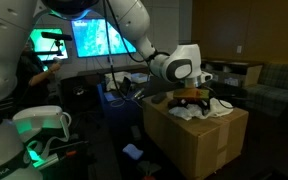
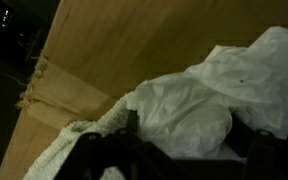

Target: Place the plastic and the towel from the box onto the table. Move the brown and red toys onto the box. Transfer the black object on the right of the box to the table. Put the blue object from the table onto the box. Pick up the black object from the box and position it on the table. Lastly, take the black object from the left side of the table and place it on the box.

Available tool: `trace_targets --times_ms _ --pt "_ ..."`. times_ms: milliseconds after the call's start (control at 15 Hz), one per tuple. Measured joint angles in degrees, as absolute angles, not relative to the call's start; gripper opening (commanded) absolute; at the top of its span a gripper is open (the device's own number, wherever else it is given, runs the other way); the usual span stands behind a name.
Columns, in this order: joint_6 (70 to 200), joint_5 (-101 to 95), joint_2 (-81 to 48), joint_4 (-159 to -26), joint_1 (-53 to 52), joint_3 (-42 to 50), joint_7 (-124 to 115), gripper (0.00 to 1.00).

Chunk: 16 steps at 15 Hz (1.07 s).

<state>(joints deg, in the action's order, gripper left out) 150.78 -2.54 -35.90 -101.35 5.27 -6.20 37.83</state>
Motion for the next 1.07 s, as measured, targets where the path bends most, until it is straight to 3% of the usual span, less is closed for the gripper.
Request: trace_targets --times_ms 467,1067 --pt "141.8 -1.5 -33.3 -101.1 8.3 -8.8 42.6 0.01" --pt "138.7 3.0 -26.0 -103.7 11.1 -8.9 47.7 0.02"
